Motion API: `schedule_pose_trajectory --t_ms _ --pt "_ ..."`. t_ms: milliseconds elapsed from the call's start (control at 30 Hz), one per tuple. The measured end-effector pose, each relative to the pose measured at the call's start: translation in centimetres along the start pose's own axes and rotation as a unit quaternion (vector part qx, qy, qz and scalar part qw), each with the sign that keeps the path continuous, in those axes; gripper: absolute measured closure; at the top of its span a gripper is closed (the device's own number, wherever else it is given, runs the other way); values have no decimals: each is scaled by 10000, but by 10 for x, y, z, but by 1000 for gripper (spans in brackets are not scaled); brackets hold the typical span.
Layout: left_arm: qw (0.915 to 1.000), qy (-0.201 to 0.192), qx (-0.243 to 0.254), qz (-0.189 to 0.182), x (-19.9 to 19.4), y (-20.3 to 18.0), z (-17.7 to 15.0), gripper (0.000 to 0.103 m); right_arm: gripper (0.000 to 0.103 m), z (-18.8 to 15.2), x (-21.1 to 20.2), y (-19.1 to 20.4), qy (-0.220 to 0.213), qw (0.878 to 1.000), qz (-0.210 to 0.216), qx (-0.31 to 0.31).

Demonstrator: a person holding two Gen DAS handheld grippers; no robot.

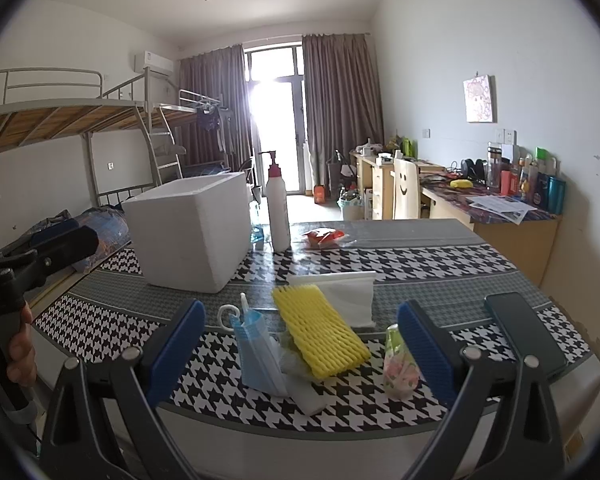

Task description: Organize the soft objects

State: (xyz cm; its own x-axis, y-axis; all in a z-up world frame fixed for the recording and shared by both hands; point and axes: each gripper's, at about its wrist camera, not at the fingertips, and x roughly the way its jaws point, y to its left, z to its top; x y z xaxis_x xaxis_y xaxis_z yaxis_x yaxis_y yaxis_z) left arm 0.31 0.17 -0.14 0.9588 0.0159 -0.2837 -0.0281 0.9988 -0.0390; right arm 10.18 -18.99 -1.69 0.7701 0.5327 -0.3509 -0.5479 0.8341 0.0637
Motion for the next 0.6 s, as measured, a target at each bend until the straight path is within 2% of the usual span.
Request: schedule_pose_trajectory --t_ms 600 --pt "9999 94 -79 -60 5 0 -2 1 4 -1 1 2 36 10000 -29 -6"
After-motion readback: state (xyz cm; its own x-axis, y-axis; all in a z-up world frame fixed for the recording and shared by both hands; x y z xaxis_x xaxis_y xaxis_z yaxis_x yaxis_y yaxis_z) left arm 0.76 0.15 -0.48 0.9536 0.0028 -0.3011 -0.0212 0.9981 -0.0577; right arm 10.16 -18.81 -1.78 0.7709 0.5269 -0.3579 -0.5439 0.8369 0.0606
